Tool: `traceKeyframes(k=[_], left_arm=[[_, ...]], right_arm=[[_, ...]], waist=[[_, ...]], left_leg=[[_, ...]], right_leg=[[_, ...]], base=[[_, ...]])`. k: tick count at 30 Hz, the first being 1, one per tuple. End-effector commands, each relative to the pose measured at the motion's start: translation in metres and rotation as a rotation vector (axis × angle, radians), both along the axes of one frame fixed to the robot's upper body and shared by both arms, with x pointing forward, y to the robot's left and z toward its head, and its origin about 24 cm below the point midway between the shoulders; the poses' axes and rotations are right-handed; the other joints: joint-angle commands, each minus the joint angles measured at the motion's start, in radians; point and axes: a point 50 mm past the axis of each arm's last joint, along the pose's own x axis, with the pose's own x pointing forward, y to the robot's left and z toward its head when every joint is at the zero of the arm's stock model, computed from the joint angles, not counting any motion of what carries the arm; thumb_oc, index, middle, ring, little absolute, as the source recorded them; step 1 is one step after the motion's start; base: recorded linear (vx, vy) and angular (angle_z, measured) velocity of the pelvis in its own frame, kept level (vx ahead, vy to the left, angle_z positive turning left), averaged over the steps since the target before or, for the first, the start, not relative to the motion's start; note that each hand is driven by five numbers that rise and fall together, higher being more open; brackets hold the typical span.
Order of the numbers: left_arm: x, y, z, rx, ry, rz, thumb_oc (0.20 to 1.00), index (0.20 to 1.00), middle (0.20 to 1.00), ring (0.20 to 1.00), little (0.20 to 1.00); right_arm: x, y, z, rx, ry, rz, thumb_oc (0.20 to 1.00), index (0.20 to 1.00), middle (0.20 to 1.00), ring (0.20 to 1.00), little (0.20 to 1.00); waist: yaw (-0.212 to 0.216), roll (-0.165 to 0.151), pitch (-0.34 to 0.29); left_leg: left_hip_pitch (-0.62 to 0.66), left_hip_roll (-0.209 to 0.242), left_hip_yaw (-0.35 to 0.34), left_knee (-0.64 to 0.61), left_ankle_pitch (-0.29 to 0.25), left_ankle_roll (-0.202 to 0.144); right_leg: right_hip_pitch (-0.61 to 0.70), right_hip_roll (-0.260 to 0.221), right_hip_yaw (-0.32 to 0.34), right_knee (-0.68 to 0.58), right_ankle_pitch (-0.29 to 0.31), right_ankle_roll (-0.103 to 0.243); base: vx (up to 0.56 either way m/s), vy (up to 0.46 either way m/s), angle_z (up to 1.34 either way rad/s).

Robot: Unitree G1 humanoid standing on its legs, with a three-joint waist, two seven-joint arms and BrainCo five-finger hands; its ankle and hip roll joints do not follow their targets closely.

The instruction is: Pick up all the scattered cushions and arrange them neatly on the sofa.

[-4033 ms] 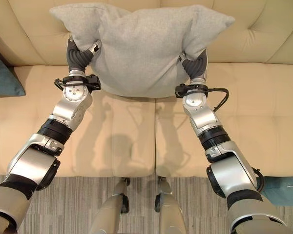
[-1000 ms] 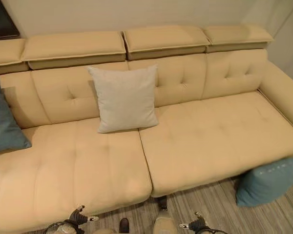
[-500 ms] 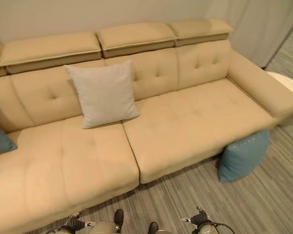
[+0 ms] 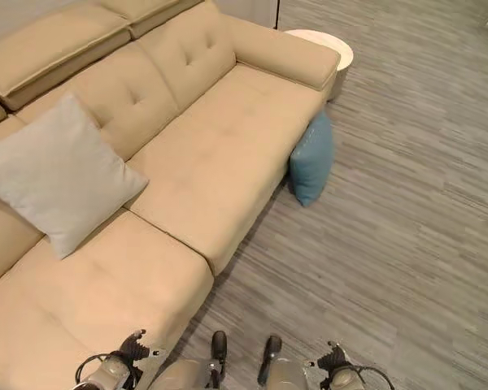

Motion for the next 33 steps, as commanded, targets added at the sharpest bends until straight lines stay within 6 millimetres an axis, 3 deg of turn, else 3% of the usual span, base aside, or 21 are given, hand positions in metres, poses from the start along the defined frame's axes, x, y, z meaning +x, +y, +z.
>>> traceKeyframes(k=[1,8,12,16,19,21,23,26,30,32,33], left_arm=[[0.006,-0.005,0.001,0.006,-0.011,-0.055,1.0,1.0,1.0,1.0,1.0],[0.008,-0.02,-0.001,-0.021,-0.003,-0.108,1.0,1.0,1.0,1.0,1.0],[0.013,-0.026,-0.001,-0.036,-0.013,-0.113,1.0,1.0,1.0,1.0,1.0],[0.011,-0.028,-0.002,-0.035,-0.004,-0.098,1.0,1.0,1.0,1.0,1.0],[0.007,-0.03,-0.004,-0.045,0.007,-0.08,1.0,1.0,1.0,1.0,1.0],[0.005,-0.032,-0.005,-0.055,0.01,-0.079,1.0,1.0,1.0,1.0,1.0],[0.006,-0.031,-0.005,-0.055,0.003,-0.068,1.0,1.0,1.0,1.0,1.0],[0.0,-0.027,-0.006,-0.053,0.02,-0.048,1.0,1.0,1.0,1.0,1.0],[-0.002,-0.024,-0.006,-0.044,0.024,-0.04,1.0,1.0,1.0,1.0,1.0],[0.003,-0.021,-0.004,-0.039,0.003,-0.034,1.0,1.0,1.0,1.0,1.0],[0.003,-0.021,-0.004,-0.039,0.003,-0.034,1.0,1.0,1.0,1.0,1.0]], right_arm=[[0.004,-0.01,0.005,-0.037,-0.037,0.006,1.0,1.0,1.0,1.0,1.0],[0.0,-0.014,0.006,-0.038,-0.044,-0.036,1.0,1.0,1.0,1.0,1.0],[-0.007,-0.016,0.004,-0.036,-0.035,-0.076,1.0,1.0,1.0,1.0,1.0],[-0.01,-0.017,0.003,-0.037,-0.036,-0.112,1.0,1.0,1.0,1.0,1.0],[-0.019,-0.019,0.001,-0.048,-0.006,-0.117,1.0,1.0,1.0,1.0,1.0],[-0.023,-0.02,0.0,-0.063,0.009,-0.117,1.0,1.0,1.0,1.0,1.0],[-0.023,-0.02,0.0,-0.068,0.013,-0.107,1.0,1.0,1.0,1.0,1.0],[-0.025,-0.019,-0.001,-0.067,0.025,-0.093,1.0,1.0,1.0,1.0,1.0],[-0.026,-0.017,-0.002,-0.056,0.032,-0.095,1.0,1.0,1.0,1.0,1.0],[-0.017,-0.014,-0.001,-0.049,0.02,-0.075,1.0,1.0,1.0,1.0,1.0],[-0.017,-0.014,-0.001,-0.049,0.02,-0.075,1.0,1.0,1.0,1.0,1.0]], waist=[[0.029,-0.039,-0.046],[-0.006,-0.027,-0.061],[-0.018,-0.037,-0.025],[-0.013,-0.052,-0.005],[0.003,-0.055,-0.011],[0.033,-0.042,-0.015],[0.051,-0.034,-0.017],[0.062,-0.035,-0.039],[0.076,-0.044,-0.061],[0.083,-0.035,-0.065],[0.084,-0.036,-0.065]], left_leg=[[0.006,-0.011,-0.089,0.022,-0.042,-0.064],[0.035,0.015,-0.081,0.011,-0.045,-0.089],[-0.035,0.041,-0.071,0.204,-0.075,-0.13],[-0.105,0.041,-0.098,0.327,-0.07,-0.131],[-0.141,-0.012,-0.15,0.277,-0.074,-0.116],[-0.178,-0.069,-0.206,0.163,0.018,-0.119],[-0.196,-0.087,-0.24,0.141,0.044,-0.121],[-0.164,-0.085,-0.261,0.121,0.034,-0.108],[-0.14,-0.08,-0.228,0.121,0.017,-0.088],[-0.099,-0.069,-0.21,0.101,-0.007,-0.062],[-0.1,-0.069,-0.208,0.101,-0.007,-0.062]], right_leg=[[0.07,0.031,0.036,-0.23,0.117,0.007],[0.111,0.065,0.059,-0.33,0.129,-0.009],[0.141,0.073,0.05,-0.355,0.12,-0.032],[0.156,0.075,0.06,-0.362,0.123,-0.046],[0.174,0.092,0.091,-0.38,0.116,-0.043],[0.207,0.139,0.148,-0.393,0.098,-0.046],[0.218,0.163,0.191,-0.384,0.083,-0.049],[0.237,0.166,0.231,-0.377,0.056,-0.053],[0.251,0.152,0.262,-0.324,0.019,-0.051],[0.184,0.127,0.24,-0.139,0.017,-0.01],[0.179,0.126,0.241,-0.134,0.014,-0.01]], base=[[-0.05,-0.113,-0.62],[0.03,-0.131,-0.21],[-0.03,-0.145,0.03],[0.02,-0.09,-0.02],[0.16,-0.056,-0.15],[0.31,-0.029,-0.64],[0.19,-0.004,-0.74],[0.25,0.073,-1.03],[0.26,0.125,-0.8],[0.16,0.115,-0.89],[0.16,0.087,-0.92]])
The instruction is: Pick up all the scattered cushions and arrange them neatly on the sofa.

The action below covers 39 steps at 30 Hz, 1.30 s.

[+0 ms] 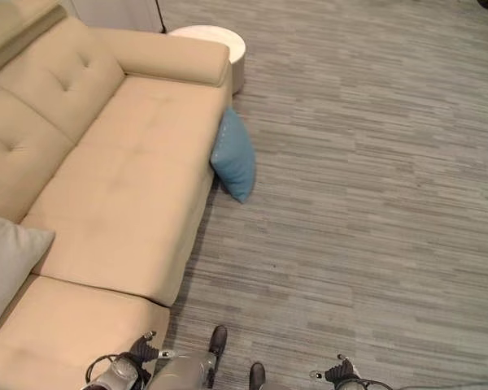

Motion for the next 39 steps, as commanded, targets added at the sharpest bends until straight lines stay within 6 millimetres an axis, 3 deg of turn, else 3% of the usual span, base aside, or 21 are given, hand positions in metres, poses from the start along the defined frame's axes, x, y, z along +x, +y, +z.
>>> traceKeyframes(k=[1,3,5,8,10,12,14,16,17,18,20,22,24,26,29,31,33,34,38,39], left_arm=[[0.0,0.006,0.002,0.001,-0.034,0.031,1.0,1.0,1.0,1.0,1.0],[0.002,0.01,0.004,0.006,-0.047,0.05,1.0,1.0,1.0,1.0,1.0],[0.0,0.013,0.004,0.008,-0.042,0.067,1.0,1.0,1.0,1.0,1.0],[-0.005,0.016,0.002,0.012,-0.025,0.079,1.0,1.0,1.0,1.0,1.0],[-0.011,0.018,0.0,0.014,-0.01,0.102,1.0,1.0,1.0,1.0,1.0],[-0.012,0.019,0.0,0.025,0.005,0.086,1.0,1.0,1.0,1.0,1.0],[-0.019,0.014,-0.004,0.011,0.018,0.098,1.0,1.0,1.0,1.0,1.0],[-0.017,0.01,-0.004,-0.007,0.011,0.102,1.0,1.0,1.0,1.0,1.0],[-0.013,0.007,-0.003,-0.015,0.001,0.087,1.0,1.0,1.0,1.0,1.0],[-0.006,0.006,-0.001,-0.021,-0.018,0.081,1.0,1.0,1.0,1.0,1.0],[0.0,0.004,0.001,-0.027,-0.038,0.076,1.0,1.0,1.0,1.0,1.0],[0.001,0.005,0.002,-0.024,-0.04,0.075,1.0,1.0,1.0,1.0,1.0],[0.002,0.0,0.002,-0.028,-0.041,0.062,1.0,1.0,1.0,1.0,1.0],[0.002,-0.003,0.001,-0.029,-0.037,0.054,1.0,1.0,1.0,1.0,1.0],[0.001,-0.004,0.0,-0.03,-0.035,0.05,1.0,1.0,1.0,1.0,1.0],[-0.001,-0.002,0.0,-0.029,-0.036,0.057,1.0,1.0,1.0,1.0,1.0],[-0.003,0.0,0.0,-0.029,-0.035,0.069,1.0,1.0,1.0,1.0,1.0],[-0.017,0.003,-0.004,-0.032,-0.006,0.11,1.0,1.0,1.0,1.0,1.0],[-0.022,0.009,-0.005,-0.022,0.011,0.144,1.0,1.0,1.0,1.0,1.0],[-0.017,0.011,-0.003,-0.019,-0.006,0.141,1.0,1.0,1.0,1.0,1.0]], right_arm=[[0.013,-0.007,0.007,-0.025,-0.047,0.027,1.0,1.0,1.0,1.0,1.0],[0.021,-0.004,0.009,-0.025,-0.07,0.044,1.0,1.0,1.0,1.0,1.0],[0.025,-0.004,0.01,-0.03,-0.077,0.06,1.0,1.0,1.0,1.0,1.0],[0.026,-0.004,0.011,-0.033,-0.077,0.072,1.0,1.0,1.0,1.0,1.0],[0.027,-0.006,0.012,-0.037,-0.078,0.076,1.0,1.0,1.0,1.0,1.0],[0.023,-0.009,0.011,-0.04,-0.066,0.065,1.0,1.0,1.0,1.0,1.0],[0.015,-0.008,0.008,-0.035,-0.045,0.063,1.0,1.0,1.0,1.0,1.0],[0.016,-0.006,0.008,-0.026,-0.057,0.054,1.0,1.0,1.0,1.0,1.0],[0.018,-0.005,0.008,-0.017,-0.07,0.035,1.0,1.0,1.0,1.0,1.0],[0.02,-0.007,0.009,-0.015,-0.082,0.015,1.0,1.0,1.0,1.0,1.0],[0.019,-0.01,0.01,-0.019,-0.087,-0.003,1.0,1.0,1.0,1.0,1.0],[0.019,-0.011,0.01,-0.022,-0.086,-0.016,1.0,1.0,1.0,1.0,1.0],[0.015,-0.013,0.01,-0.027,-0.08,-0.03,1.0,1.0,1.0,1.0,1.0],[0.012,-0.013,0.009,-0.034,-0.074,-0.029,1.0,1.0,1.0,1.0,1.0],[0.004,-0.015,0.007,-0.047,-0.047,-0.025,1.0,1.0,1.0,1.0,1.0],[-0.001,-0.014,0.005,-0.05,-0.024,-0.021,1.0,1.0,1.0,1.0,1.0],[-0.003,-0.013,0.004,-0.048,-0.015,-0.017,1.0,1.0,1.0,1.0,1.0],[-0.008,-0.003,0.0,-0.034,0.006,0.031,1.0,1.0,1.0,1.0,1.0],[-0.011,0.005,-0.003,-0.024,0.018,0.062,1.0,1.0,1.0,1.0,1.0],[-0.007,0.005,-0.002,-0.025,0.011,0.078,1.0,1.0,1.0,1.0,1.0]], waist=[[0.032,-0.002,-0.035],[0.02,0.015,-0.031],[0.014,0.019,-0.026],[0.011,0.018,-0.021],[0.002,0.02,-0.013],[-0.02,0.008,-0.019],[-0.026,0.002,-0.047],[-0.024,0.006,-0.05],[-0.02,-0.002,-0.04],[-0.015,-0.007,-0.025],[-0.008,-0.02,-0.01],[-0.006,-0.023,-0.001],[0.01,-0.02,0.004],[0.016,-0.016,-0.003],[0.027,0.005,-0.024],[0.038,0.011,-0.031],[0.05,0.011,-0.032],[0.073,0.004,-0.051],[0.097,-0.028,-0.081],[0.085,-0.028,-0.068]], left_leg=[[-0.074,-0.003,-0.034,0.09,-0.06,-0.021],[-0.012,0.014,-0.008,0.062,-0.091,-0.017],[0.028,0.019,0.003,0.051,-0.115,-0.017],[0.065,0.019,0.006,0.045,-0.139,-0.02],[0.098,0.023,-0.003,0.044,-0.164,-0.029],[0.142,0.023,-0.025,0.046,-0.203,-0.044],[0.172,0.052,-0.031,0.073,-0.236,-0.062],[0.141,0.082,-0.024,0.202,-0.205,-0.09],[0.051,0.101,-0.009,0.395,-0.143,-0.107],[-0.014,0.113,-0.004,0.508,-0.094,-0.112],[-0.08,0.121,0.02,0.635,-0.056,-0.103],[-0.118,0.137,0.035,0.683,-0.048,-0.102],[-0.185,0.117,0.069,0.618,-0.089,-0.095],[-0.197,0.085,0.092,0.454,-0.102,-0.088],[-0.209,0.07,0.129,0.196,-0.001,-0.095],[-0.213,0.061,0.176,0.122,0.052,-0.105],[-0.221,0.055,0.197,0.112,0.068,-0.105],[-0.193,0.037,0.184,0.072,0.054,-0.071],[-0.166,0.018,0.171,0.091,0.009,-0.034],[-0.132,0.004,0.163,0.096,-0.024,-0.006]], right_leg=[[-0.145,-0.067,-0.175,0.274,0.107,0.112],[-0.189,-0.141,-0.322,0.256,0.121,0.101],[-0.207,-0.16,-0.371,0.188,0.128,0.085],[-0.238,-0.164,-0.383,0.113,0.166,0.081],[-0.283,-0.182,-0.389,0.048,0.212,0.098],[-0.294,-0.173,-0.332,-0.025,0.248,0.11],[-0.259,-0.163,-0.339,-0.046,0.266,0.094],[-0.213,-0.13,-0.34,-0.059,0.241,0.067],[-0.167,-0.113,-0.335,-0.078,0.218,0.037],[-0.14,-0.105,-0.332,-0.086,0.207,0.018],[-0.104,-0.099,-0.335,-0.101,0.184,-0.006],[-0.085,-0.092,-0.336,-0.105,0.171,-0.016],[-0.04,-0.071,-0.321,-0.119,0.141,-0.015],[-0.009,-0.057,-0.312,-0.136,0.125,0.003],[0.03,-0.022,-0.313,-0.151,0.096,0.015],[0.064,0.001,-0.312,-0.159,0.078,0.017],[0.084,0.01,-0.3,-0.16,0.068,0.015],[0.114,0.02,-0.269,-0.138,0.029,0.02],[0.105,-0.02,-0.261,-0.006,0.013,0.057],[0.013,-0.078,-0.273,0.202,0.104,0.117]], base=[[0.18,0.077,-0.99],[0.3,0.036,-0.64],[0.23,-0.041,-0.2],[0.19,-0.068,-0.37],[0.33,-0.174,-0.18],[0.5,-0.319,-0.08],[0.44,-0.325,0.35],[0.26,-0.332,0.28],[0.18,-0.386,0.22],[0.14,-0.37,-0.04],[0.14,-0.254,-0.33],[0.17,-0.159,-0.17],[0.32,-0.113,-0.04],[0.33,-0.049,0.06],[0.32,-0.018,-0.22],[0.27,-0.021,-0.07],[0.35,0.011,-0.21],[0.58,0.049,-0.36],[0.38,0.093,-0.56],[0.25,0.175,0.09]])
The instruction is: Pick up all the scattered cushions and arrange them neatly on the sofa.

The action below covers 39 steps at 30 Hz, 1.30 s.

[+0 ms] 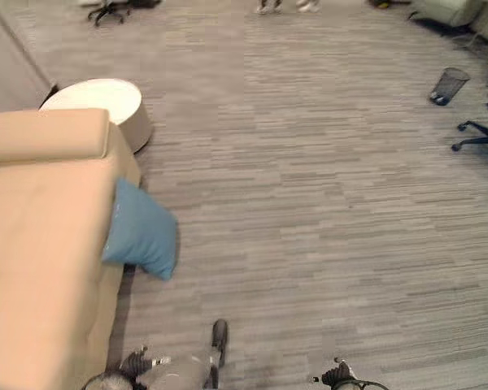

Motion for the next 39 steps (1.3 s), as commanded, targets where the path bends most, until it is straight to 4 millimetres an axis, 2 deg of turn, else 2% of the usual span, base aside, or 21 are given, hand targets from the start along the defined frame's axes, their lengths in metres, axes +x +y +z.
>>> traceKeyframes(k=[1,2,3,4,6,8,9,11,14,15,17,19,20,21,25,26,29,35,36,37,39], left_arm=[[0.022,-0.001,0.007,0.013,-0.068,-0.029,1.0,1.0,1.0,1.0,1.0],[0.027,-0.002,0.009,0.014,-0.082,-0.041,1.0,1.0,1.0,1.0,1.0],[0.031,-0.003,0.01,0.02,-0.097,-0.048,1.0,1.0,1.0,1.0,1.0],[0.032,-0.003,0.011,0.019,-0.107,-0.042,1.0,1.0,1.0,1.0,1.0],[0.037,-0.003,0.013,0.015,-0.129,-0.033,1.0,1.0,1.0,1.0,1.0],[0.039,-0.004,0.013,0.014,-0.131,-0.046,1.0,1.0,1.0,1.0,1.0],[0.037,-0.005,0.012,0.016,-0.118,-0.049,1.0,1.0,1.0,1.0,1.0],[0.033,-0.007,0.009,0.016,-0.096,-0.051,1.0,1.0,1.0,1.0,1.0],[0.022,-0.008,0.004,0.019,-0.053,-0.05,1.0,1.0,1.0,1.0,1.0],[0.014,-0.014,0.0,0.001,-0.024,-0.036,1.0,1.0,1.0,1.0,1.0],[0.011,-0.016,-0.001,-0.01,-0.016,-0.029,1.0,1.0,1.0,1.0,1.0],[0.015,-0.019,-0.001,-0.022,-0.023,-0.031,1.0,1.0,1.0,1.0,1.0],[0.021,-0.021,0.001,-0.029,-0.041,-0.041,1.0,1.0,1.0,1.0,1.0],[0.024,-0.022,0.002,-0.033,-0.051,-0.041,1.0,1.0,1.0,1.0,1.0],[0.027,-0.025,0.003,-0.029,-0.056,-0.079,1.0,1.0,1.0,1.0,1.0],[0.028,-0.025,0.003,-0.025,-0.057,-0.09,1.0,1.0,1.0,1.0,1.0],[0.023,-0.024,0.002,-0.025,-0.043,-0.07,1.0,1.0,1.0,1.0,1.0],[0.007,-0.015,-0.002,-0.018,-0.001,-0.013,1.0,1.0,1.0,1.0,1.0],[0.007,-0.012,-0.002,-0.014,-0.007,-0.001,1.0,1.0,1.0,1.0,1.0],[0.007,-0.009,-0.001,-0.01,-0.01,0.006,1.0,1.0,1.0,1.0,1.0],[0.005,-0.005,-0.001,-0.001,-0.009,0.006,1.0,1.0,1.0,1.0,1.0]], right_arm=[[0.015,-0.017,0.009,-0.056,-0.069,0.034,1.0,1.0,1.0,1.0,1.0],[0.019,-0.017,0.011,-0.059,-0.084,0.038,1.0,1.0,1.0,1.0,1.0],[0.023,-0.014,0.012,-0.051,-0.103,0.046,1.0,1.0,1.0,1.0,1.0],[0.023,-0.013,0.012,-0.051,-0.105,0.053,1.0,1.0,1.0,1.0,1.0],[0.026,-0.012,0.012,-0.054,-0.112,0.07,1.0,1.0,1.0,1.0,1.0],[0.031,-0.01,0.014,-0.053,-0.124,0.089,1.0,1.0,1.0,1.0,1.0],[0.032,-0.009,0.014,-0.052,-0.126,0.097,1.0,1.0,1.0,1.0,1.0],[0.032,-0.009,0.014,-0.056,-0.118,0.105,1.0,1.0,1.0,1.0,1.0],[0.026,-0.008,0.011,-0.055,-0.099,0.104,1.0,1.0,1.0,1.0,1.0],[0.021,-0.009,0.01,-0.054,-0.084,0.094,1.0,1.0,1.0,1.0,1.0],[0.022,-0.008,0.01,-0.045,-0.089,0.086,1.0,1.0,1.0,1.0,1.0],[0.029,-0.006,0.011,-0.034,-0.12,0.066,1.0,1.0,1.0,1.0,1.0],[0.034,-0.008,0.014,-0.039,-0.144,0.053,1.0,1.0,1.0,1.0,1.0],[0.036,-0.011,0.015,-0.047,-0.156,0.036,1.0,1.0,1.0,1.0,1.0],[0.029,-0.017,0.015,-0.069,-0.146,0.01,1.0,1.0,1.0,1.0,1.0],[0.025,-0.019,0.014,-0.075,-0.141,-0.011,1.0,1.0,1.0,1.0,1.0],[0.023,-0.017,0.013,-0.073,-0.137,-0.023,1.0,1.0,1.0,1.0,1.0],[0.031,-0.013,0.015,-0.072,-0.152,0.04,1.0,1.0,1.0,1.0,1.0],[0.035,-0.012,0.016,-0.077,-0.149,0.073,1.0,1.0,1.0,1.0,1.0],[0.038,-0.012,0.016,-0.071,-0.152,0.084,1.0,1.0,1.0,1.0,1.0],[0.041,-0.008,0.017,-0.059,-0.162,0.095,1.0,1.0,1.0,1.0,1.0]], waist=[[0.026,0.034,0.023],[0.011,0.052,0.032],[-0.012,0.086,0.044],[-0.021,0.096,0.05],[-0.032,0.103,0.058],[-0.046,0.097,0.062],[-0.066,0.088,0.069],[-0.1,0.083,0.077],[-0.114,0.071,0.059],[-0.112,0.068,0.038],[-0.109,0.071,0.03],[-0.104,0.067,0.041],[-0.094,0.055,0.064],[-0.086,0.044,0.078],[-0.092,0.034,0.078],[-0.103,0.041,0.071],[-0.106,0.06,0.062],[-0.087,0.082,0.02],[-0.077,0.096,0.021],[-0.074,0.105,0.025],[-0.085,0.114,0.034]], left_leg=[[-0.065,0.007,-0.017,0.166,-0.109,-0.051],[-0.046,0.015,-0.027,0.166,-0.117,-0.043],[0.006,0.024,-0.053,0.148,-0.134,-0.031],[0.032,0.02,-0.065,0.138,-0.144,-0.03],[0.073,0.017,-0.086,0.116,-0.16,-0.035],[0.103,0.006,-0.101,0.103,-0.175,-0.046],[0.145,-0.005,-0.129,0.086,-0.193,-0.06],[0.192,-0.013,-0.191,0.078,-0.22,-0.073],[0.232,-0.02,-0.243,0.083,-0.262,-0.078],[0.234,0.004,-0.272,0.137,-0.295,-0.105],[0.215,0.027,-0.277,0.193,-0.288,-0.131],[0.129,0.055,-0.269,0.348,-0.223,-0.167],[0.032,0.062,-0.235,0.505,-0.168,-0.171],[-0.028,0.091,-0.175,0.579,-0.166,-0.157],[-0.083,0.12,-0.062,0.474,-0.194,-0.147],[-0.105,0.146,0.037,0.393,-0.173,-0.151],[-0.074,0.148,0.102,0.316,-0.15,-0.155],[0.031,0.054,0.001,0.183,-0.173,-0.11],[0.053,0.046,-0.011,0.154,-0.177,-0.092],[0.075,0.035,-0.03,0.125,-0.168,-0.08],[0.106,0.023,-0.086,0.101,-0.162,-0.073]], right_leg=[[-0.234,-0.138,-0.013,0.363,0.24,0.141],[-0.278,-0.14,-0.015,0.45,0.292,0.146],[-0.361,-0.157,-0.023,0.562,0.291,0.125],[-0.39,-0.188,-0.052,0.571,0.282,0.115],[-0.411,-0.219,-0.093,0.468,0.254,0.091],[-0.434,-0.21,-0.092,0.321,0.238,0.081],[-0.46,-0.188,-0.06,0.147,0.277,0.09],[-0.514,-0.145,0.058,0.016,0.341,0.11],[-0.492,-0.131,0.116,-0.019,0.368,0.102],[-0.456,-0.131,0.105,-0.008,0.357,0.085],[-0.423,-0.126,0.076,-0.008,0.328,0.066],[-0.377,-0.121,0.052,-0.019,0.292,0.039],[-0.339,-0.124,0.033,-0.036,0.273,0.015],[-0.299,-0.122,0.009,-0.054,0.251,0.001],[-0.25,-0.131,-0.061,-0.071,0.214,0.002],[-0.23,-0.131,-0.111,-0.073,0.195,0.004],[-0.203,-0.125,-0.154,-0.058,0.174,0.006],[-0.2,-0.16,-0.175,0.049,0.15,0.026],[-0.233,-0.192,-0.177,0.144,0.163,0.044],[-0.274,-0.216,-0.167,0.245,0.177,0.062],[-0.336,-0.185,-0.081,0.268,0.188,0.056]], base=[[0.21,0.181,0.0],[0.24,0.173,0.4],[0.29,0.138,0.66],[0.32,0.097,0.75],[0.27,-0.035,0.46],[0.33,-0.118,0.38],[0.41,-0.165,0.34],[0.47,-0.189,0.68],[0.46,-0.236,1.12],[0.35,-0.278,1.27],[0.3,-0.287,1.13],[0.13,-0.249,0.51],[0.12,-0.317,0.72],[0.13,-0.277,0.83],[0.13,-0.129,0.73],[0.11,-0.057,1.0],[0.15,0.05,1.3],[0.15,0.169,0.37],[0.08,0.222,0.49],[0.08,0.254,0.37],[0.06,0.09,0.42]])
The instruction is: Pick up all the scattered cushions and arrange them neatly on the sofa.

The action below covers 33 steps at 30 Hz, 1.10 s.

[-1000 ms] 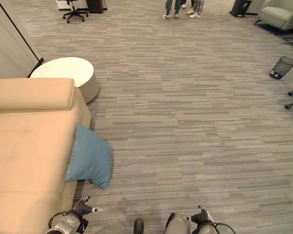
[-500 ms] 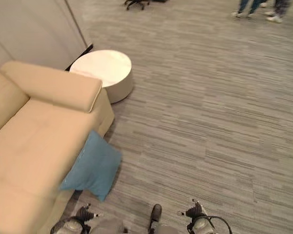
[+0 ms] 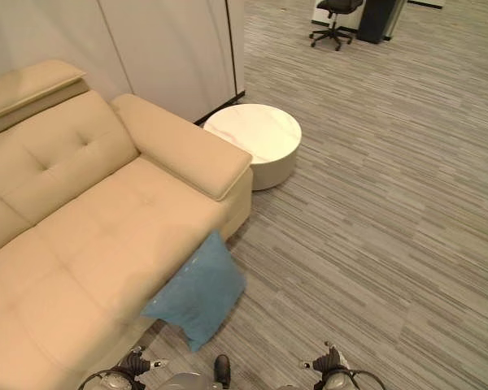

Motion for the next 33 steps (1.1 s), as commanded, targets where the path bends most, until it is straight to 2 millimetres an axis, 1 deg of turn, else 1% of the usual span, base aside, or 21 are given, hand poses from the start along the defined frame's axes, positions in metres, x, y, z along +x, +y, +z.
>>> traceKeyframes(k=[1,2,3,4,6,7,8,9,10,12,13,15,16,19,20,22,23,24,26,29,33], left_arm=[[0.006,-0.003,0.001,-0.002,-0.026,-0.001,1.0,1.0,1.0,1.0,1.0],[0.006,-0.003,0.001,-0.002,-0.025,-0.001,1.0,1.0,1.0,1.0,1.0],[0.005,-0.002,0.001,0.0,-0.019,-0.01,1.0,1.0,1.0,1.0,1.0],[0.007,0.004,0.003,0.007,-0.027,-0.027,1.0,1.0,1.0,1.0,1.0],[0.014,-0.001,0.004,0.015,-0.045,-0.053,1.0,1.0,1.0,1.0,1.0],[0.014,-0.001,0.004,0.015,-0.045,-0.053,1.0,1.0,1.0,1.0,1.0],[0.015,0.0,0.004,0.001,-0.034,-0.062,1.0,1.0,1.0,1.0,1.0],[0.019,0.0,0.005,-0.002,-0.043,-0.059,1.0,1.0,1.0,1.0,1.0],[0.018,0.001,0.005,0.006,-0.035,-0.084,1.0,1.0,1.0,1.0,1.0],[0.012,-0.002,0.002,-0.001,-0.021,-0.064,1.0,1.0,1.0,1.0,1.0],[0.011,-0.002,0.002,-0.005,-0.016,-0.055,1.0,1.0,1.0,1.0,1.0],[0.009,-0.003,0.001,0.012,-0.002,-0.07,1.0,1.0,1.0,1.0,1.0],[0.008,-0.003,0.0,0.006,0.005,-0.06,1.0,1.0,1.0,1.0,1.0],[0.01,-0.006,0.001,-0.009,-0.001,-0.071,1.0,1.0,1.0,1.0,1.0],[0.011,-0.009,0.0,-0.018,-0.003,-0.074,1.0,1.0,1.0,1.0,1.0],[0.015,-0.015,0.0,-0.034,-0.014,-0.08,1.0,1.0,1.0,1.0,1.0],[0.016,-0.016,0.001,-0.037,-0.02,-0.078,1.0,1.0,1.0,1.0,1.0],[0.017,-0.017,0.001,-0.038,-0.026,-0.083,1.0,1.0,1.0,1.0,1.0],[0.015,-0.015,0.001,-0.035,-0.02,-0.086,1.0,1.0,1.0,1.0,1.0],[0.011,-0.013,0.0,-0.035,-0.012,-0.075,1.0,1.0,1.0,1.0,1.0],[-0.002,-0.007,-0.003,-0.023,0.024,-0.045,1.0,1.0,1.0,1.0,1.0]], right_arm=[[0.002,-0.004,0.003,-0.026,-0.008,0.043,1.0,1.0,1.0,1.0,1.0],[0.002,-0.004,0.003,-0.026,-0.008,0.043,1.0,1.0,1.0,1.0,1.0],[0.005,-0.003,0.003,-0.024,-0.015,0.05,1.0,1.0,1.0,1.0,1.0],[0.003,-0.045,0.014,-0.059,0.003,-0.047,1.0,1.0,1.0,1.0,1.0],[0.004,-0.043,0.013,-0.055,-0.02,-0.063,1.0,1.0,1.0,1.0,1.0],[0.004,-0.043,0.013,-0.055,-0.02,-0.064,1.0,1.0,1.0,1.0,1.0],[-0.015,-0.07,0.015,-0.048,0.07,-0.13,1.0,1.0,1.0,1.0,1.0],[-0.004,-0.052,0.013,0.068,-0.02,-0.153,1.0,1.0,1.0,1.0,1.0],[0.015,-0.039,0.018,0.067,-0.124,-0.122,1.0,1.0,1.0,1.0,1.0],[0.027,-0.015,0.018,0.12,-0.168,-0.053,1.0,1.0,1.0,1.0,1.0],[0.006,-0.022,0.011,0.061,-0.082,-0.044,1.0,1.0,1.0,1.0,1.0],[0.0,-0.028,0.008,0.019,-0.041,-0.051,1.0,1.0,1.0,1.0,1.0],[-0.014,-0.025,0.001,0.112,0.036,-0.125,1.0,1.0,1.0,1.0,1.0],[-0.005,-0.018,0.002,0.125,-0.032,-0.148,1.0,1.0,1.0,1.0,1.0],[-0.005,-0.015,0.001,0.133,-0.029,-0.149,1.0,1.0,1.0,1.0,1.0],[-0.007,-0.017,0.001,0.13,-0.021,-0.165,1.0,1.0,1.0,1.0,1.0],[-0.008,-0.018,0.0,0.127,-0.018,-0.172,1.0,1.0,1.0,1.0,1.0],[-0.012,-0.018,-0.001,0.123,-0.005,-0.183,1.0,1.0,1.0,1.0,1.0],[-0.017,-0.018,-0.002,0.125,0.007,-0.203,1.0,1.0,1.0,1.0,1.0],[-0.017,-0.016,-0.003,0.128,0.013,-0.208,1.0,1.0,1.0,1.0,1.0],[-0.017,-0.008,-0.005,0.135,0.027,-0.166,1.0,1.0,1.0,1.0,1.0]], waist=[[0.004,0.009,0.018],[0.004,0.009,0.018],[-0.002,0.005,0.024],[-0.012,-0.012,0.033],[-0.017,-0.025,0.042],[-0.018,-0.024,0.043],[-0.028,-0.04,0.051],[-0.036,-0.049,0.055],[-0.029,-0.05,0.051],[-0.027,-0.049,0.039],[-0.031,-0.055,0.034],[-0.02,-0.064,0.012],[-0.031,-0.064,0.009],[-0.029,-0.059,0.007],[-0.03,-0.059,0.01],[-0.039,-0.066,0.028],[-0.045,-0.068,0.031],[-0.055,-0.071,0.031],[-0.059,-0.066,0.02],[-0.053,-0.067,0.019],[-0.042,-0.059,-0.012]], left_leg=[[-0.026,0.019,-0.072,0.075,-0.057,-0.071],[-0.025,0.019,-0.072,0.075,-0.058,-0.071],[-0.02,0.008,-0.106,0.078,-0.063,-0.072],[-0.007,-0.004,-0.157,0.086,-0.07,-0.077],[-0.008,-0.019,-0.213,0.089,-0.07,-0.08],[-0.006,-0.018,-0.215,0.089,-0.072,-0.08],[-0.001,-0.023,-0.255,0.093,-0.079,-0.088],[-0.003,-0.03,-0.271,0.095,-0.08,-0.088],[-0.003,-0.035,-0.291,0.099,-0.085,-0.094],[-0.002,-0.028,-0.307,0.091,-0.089,-0.104],[-0.002,-0.017,-0.31,0.088,-0.089,-0.112],[-0.002,0.015,-0.331,0.068,-0.084,-0.14],[-0.002,0.025,-0.329,0.063,-0.081,-0.146],[-0.021,0.055,-0.348,0.093,-0.082,-0.174],[-0.034,0.059,-0.342,0.114,-0.085,-0.178],[-0.102,0.064,-0.262,0.211,-0.09,-0.191],[-0.118,0.076,-0.201,0.233,-0.092,-0.189],[-0.136,0.106,-0.082,0.248,-0.089,-0.178],[-0.139,0.109,0.016,0.211,-0.073,-0.161],[-0.169,0.096,0.061,0.229,-0.063,-0.151],[-0.093,0.06,0.035,0.118,-0.064,-0.125]], right_leg=[[-0.013,0.113,0.09,-0.302,0.184,-0.01],[-0.011,0.114,0.09,-0.302,0.184,-0.01],[-0.038,0.128,0.144,-0.364,0.206,-0.007],[-0.063,0.153,0.237,-0.436,0.238,0.007],[-0.1,0.166,0.311,-0.472,0.27,0.016],[-0.098,0.167,0.31,-0.472,0.269,0.016],[-0.113,0.172,0.337,-0.483,0.285,0.024],[-0.102,0.163,0.336,-0.501,0.291,0.021],[-0.088,0.154,0.32,-0.515,0.292,0.017],[-0.06,0.149,0.304,-0.534,0.286,0.015],[-0.051,0.152,0.301,-0.536,0.28,0.013],[-0.014,0.159,0.253,-0.548,0.257,0.001],[-0.006,0.163,0.245,-0.548,0.247,-0.003],[0.033,0.175,0.186,-0.539,0.199,-0.033],[0.042,0.177,0.176,-0.538,0.188,-0.04],[0.072,0.166,0.138,-0.547,0.171,-0.052],[0.082,0.161,0.123,-0.552,0.168,-0.055],[0.102,0.158,0.093,-0.565,0.164,-0.058],[0.125,0.16,0.055,-0.581,0.161,-0.057],[0.143,0.159,0.047,-0.573,0.147,-0.058],[0.152,0.16,0.057,-0.551,0.137,-0.042]], base=[[0.04,0.003,0.73],[0.05,-0.044,0.79],[0.11,-0.113,0.91],[0.14,-0.153,0.57],[0.1,-0.127,0.81],[0.1,-0.161,1.67],[0.1,-0.155,1.48],[0.13,-0.206,0.99],[0.09,-0.134,0.82],[0.11,-0.153,0.85],[0.13,-0.212,0.57],[0.16,-0.34,0.52],[0.16,-0.328,0.78],[0.12,-0.294,1.21],[0.01,-0.196,0.47],[-0.04,-0.151,0.62],[-0.01,-0.098,1.2],[0.03,-0.078,1.51],[0.09,-0.027,1.03],[0.15,0.064,0.93],[0.21,0.164,-0.19]])
